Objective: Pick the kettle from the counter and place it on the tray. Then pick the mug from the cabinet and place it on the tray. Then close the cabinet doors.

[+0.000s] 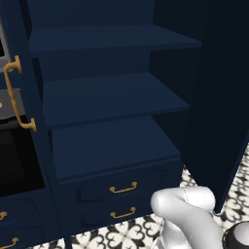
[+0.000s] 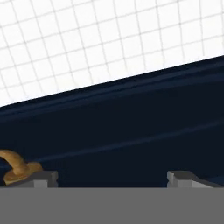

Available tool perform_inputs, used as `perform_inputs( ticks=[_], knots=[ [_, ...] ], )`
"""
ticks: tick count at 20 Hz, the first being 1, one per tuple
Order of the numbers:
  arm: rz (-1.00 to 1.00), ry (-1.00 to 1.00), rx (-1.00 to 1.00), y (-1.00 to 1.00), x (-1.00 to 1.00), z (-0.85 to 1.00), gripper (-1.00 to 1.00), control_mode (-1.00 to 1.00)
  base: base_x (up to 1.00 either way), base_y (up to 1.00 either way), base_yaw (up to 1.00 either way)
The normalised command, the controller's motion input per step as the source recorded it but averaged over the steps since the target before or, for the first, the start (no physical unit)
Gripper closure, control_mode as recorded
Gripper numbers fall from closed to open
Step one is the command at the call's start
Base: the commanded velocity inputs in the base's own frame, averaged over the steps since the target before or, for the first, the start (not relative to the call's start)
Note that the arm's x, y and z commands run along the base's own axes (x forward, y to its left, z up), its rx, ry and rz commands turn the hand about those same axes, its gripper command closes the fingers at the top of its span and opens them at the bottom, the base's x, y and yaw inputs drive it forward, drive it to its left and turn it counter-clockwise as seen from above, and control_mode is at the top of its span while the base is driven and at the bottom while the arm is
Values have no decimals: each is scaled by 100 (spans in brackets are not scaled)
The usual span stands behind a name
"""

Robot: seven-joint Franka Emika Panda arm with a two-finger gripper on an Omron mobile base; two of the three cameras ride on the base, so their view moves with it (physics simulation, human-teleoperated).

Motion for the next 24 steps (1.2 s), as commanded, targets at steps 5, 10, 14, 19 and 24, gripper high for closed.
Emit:
perform_inputs(
  ticks=[5, 10, 14, 19, 24],
  knots=[
    [2, -11, -18, 0, 30, -6, -100, -100, 0, 0, 0],
    [8, 0, -15, 1, 25, -4, -100, -100, 0, 0, 0],
    [9, 4, -9, 1, 36, 0, -100, -100, 0, 0, 0],
    [17, 4, -1, 0, 20, 0, -100, -100, 0, 0, 0],
    [22, 0, 0, 4, 3, 0, -100, -100, 0, 0, 0]
  ],
)
